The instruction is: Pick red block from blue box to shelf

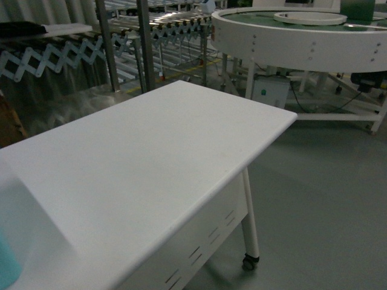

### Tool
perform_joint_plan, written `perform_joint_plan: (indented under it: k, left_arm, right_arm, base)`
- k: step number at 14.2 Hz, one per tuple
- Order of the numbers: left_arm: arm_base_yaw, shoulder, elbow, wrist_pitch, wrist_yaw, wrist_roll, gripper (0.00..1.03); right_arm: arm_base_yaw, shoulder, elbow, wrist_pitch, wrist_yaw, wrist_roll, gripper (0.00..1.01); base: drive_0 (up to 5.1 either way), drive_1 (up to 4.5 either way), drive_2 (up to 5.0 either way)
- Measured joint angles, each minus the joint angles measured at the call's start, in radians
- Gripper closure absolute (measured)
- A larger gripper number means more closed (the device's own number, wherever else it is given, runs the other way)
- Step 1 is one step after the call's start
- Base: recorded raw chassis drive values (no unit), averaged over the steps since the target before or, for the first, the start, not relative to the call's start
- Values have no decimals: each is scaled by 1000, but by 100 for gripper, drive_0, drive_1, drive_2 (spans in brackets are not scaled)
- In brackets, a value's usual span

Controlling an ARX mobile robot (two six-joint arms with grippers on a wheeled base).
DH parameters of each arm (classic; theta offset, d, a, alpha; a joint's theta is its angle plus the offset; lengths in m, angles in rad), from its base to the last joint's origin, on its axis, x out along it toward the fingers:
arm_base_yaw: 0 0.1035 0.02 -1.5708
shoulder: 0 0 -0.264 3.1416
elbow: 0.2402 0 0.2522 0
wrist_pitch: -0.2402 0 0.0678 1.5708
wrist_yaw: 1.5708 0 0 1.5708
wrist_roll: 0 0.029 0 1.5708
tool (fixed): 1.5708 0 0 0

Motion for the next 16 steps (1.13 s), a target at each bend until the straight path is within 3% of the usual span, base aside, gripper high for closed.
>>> perform_joint_plan:
  k: [16]
  left_arm:
    - [0,0,0,0,0,0,5]
  right_arm:
    - [0,0,0,0,0,0,72]
  base:
    - [-139,-139,-139]
